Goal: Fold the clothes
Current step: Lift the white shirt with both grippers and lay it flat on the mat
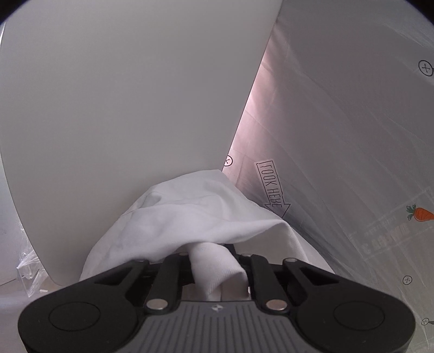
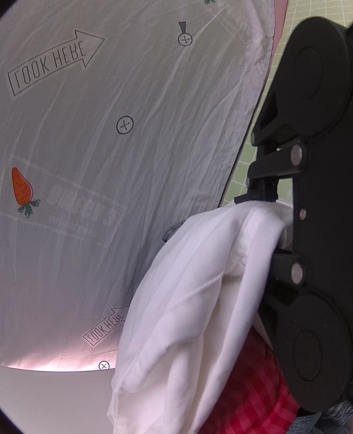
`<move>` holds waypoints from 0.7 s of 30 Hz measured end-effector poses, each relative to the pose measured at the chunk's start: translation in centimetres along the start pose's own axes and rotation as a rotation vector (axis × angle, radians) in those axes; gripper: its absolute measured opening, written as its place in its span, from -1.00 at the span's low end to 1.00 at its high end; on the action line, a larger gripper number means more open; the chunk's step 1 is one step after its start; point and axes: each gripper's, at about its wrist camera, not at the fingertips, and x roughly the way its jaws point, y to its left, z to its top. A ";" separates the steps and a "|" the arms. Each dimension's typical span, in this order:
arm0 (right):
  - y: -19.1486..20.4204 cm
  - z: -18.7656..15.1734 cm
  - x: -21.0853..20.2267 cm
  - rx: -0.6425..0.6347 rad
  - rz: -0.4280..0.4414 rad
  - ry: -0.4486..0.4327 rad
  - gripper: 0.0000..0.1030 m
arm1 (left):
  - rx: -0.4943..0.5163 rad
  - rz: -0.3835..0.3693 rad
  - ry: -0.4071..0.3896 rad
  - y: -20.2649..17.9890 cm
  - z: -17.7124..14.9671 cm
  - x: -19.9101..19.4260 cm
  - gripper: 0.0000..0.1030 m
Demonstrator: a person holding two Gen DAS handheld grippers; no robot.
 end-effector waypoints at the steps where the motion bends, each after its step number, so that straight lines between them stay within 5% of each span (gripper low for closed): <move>1: -0.2 0.0 -0.4 0.005 -0.007 -0.005 -0.73 | 0.011 -0.004 -0.012 -0.3 -0.2 -0.8 -0.76; 11: -3.7 -0.4 -7.1 0.071 -0.118 -0.109 -0.75 | 0.104 -0.080 -0.120 -4.0 -1.6 -8.6 -0.79; 21: -9.3 -1.6 -14.6 0.118 -0.263 -0.188 -0.75 | 0.194 -0.191 -0.121 -10.0 -4.4 -12.9 -0.80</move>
